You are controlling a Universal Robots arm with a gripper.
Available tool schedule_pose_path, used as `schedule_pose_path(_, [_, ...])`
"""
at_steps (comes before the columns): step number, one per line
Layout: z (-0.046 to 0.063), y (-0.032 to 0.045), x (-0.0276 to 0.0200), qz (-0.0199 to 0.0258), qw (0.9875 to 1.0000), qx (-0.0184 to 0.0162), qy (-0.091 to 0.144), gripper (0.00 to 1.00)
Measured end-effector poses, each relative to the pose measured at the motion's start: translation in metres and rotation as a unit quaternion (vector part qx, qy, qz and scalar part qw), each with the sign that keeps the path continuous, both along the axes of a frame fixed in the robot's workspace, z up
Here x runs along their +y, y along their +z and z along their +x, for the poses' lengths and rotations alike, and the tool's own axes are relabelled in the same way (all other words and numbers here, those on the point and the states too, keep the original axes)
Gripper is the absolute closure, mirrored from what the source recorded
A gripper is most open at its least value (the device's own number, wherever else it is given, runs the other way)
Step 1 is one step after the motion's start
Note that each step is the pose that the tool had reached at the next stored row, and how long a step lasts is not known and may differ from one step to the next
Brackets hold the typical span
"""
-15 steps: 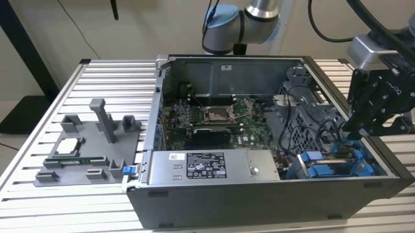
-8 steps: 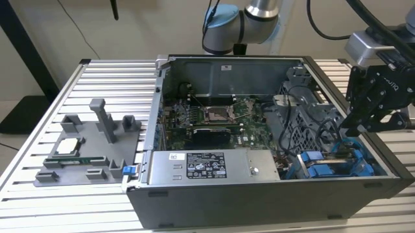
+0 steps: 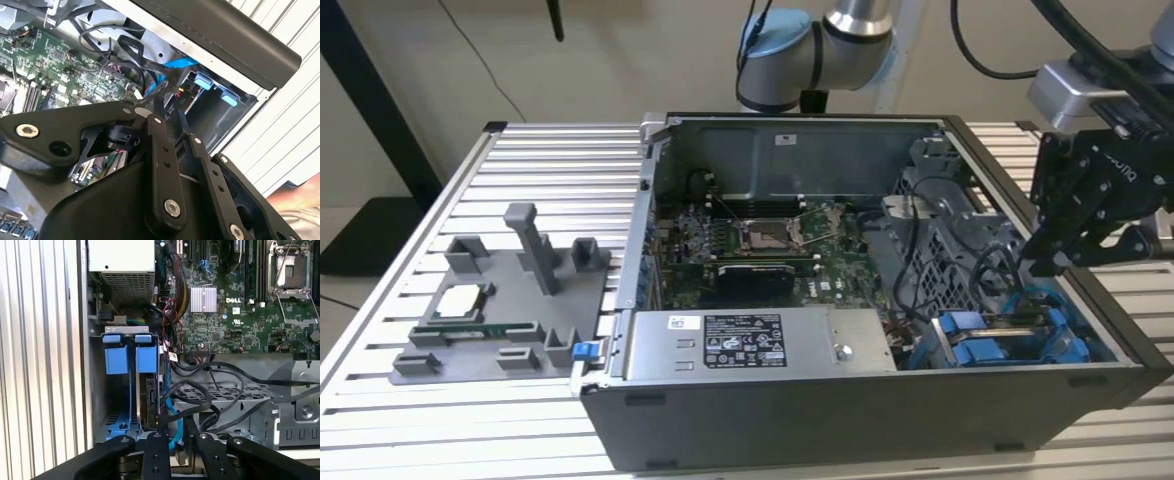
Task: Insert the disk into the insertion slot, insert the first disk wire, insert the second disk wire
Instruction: 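Insert the second disk wire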
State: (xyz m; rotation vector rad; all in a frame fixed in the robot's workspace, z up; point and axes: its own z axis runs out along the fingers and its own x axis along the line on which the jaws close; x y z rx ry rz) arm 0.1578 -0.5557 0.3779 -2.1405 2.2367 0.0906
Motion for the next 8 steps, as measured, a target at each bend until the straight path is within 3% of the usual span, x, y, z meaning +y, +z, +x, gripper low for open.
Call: schedule_pose_path(8, [0.013,0.0,0.0062,0.0,1.0,0.0,0.0,0.0])
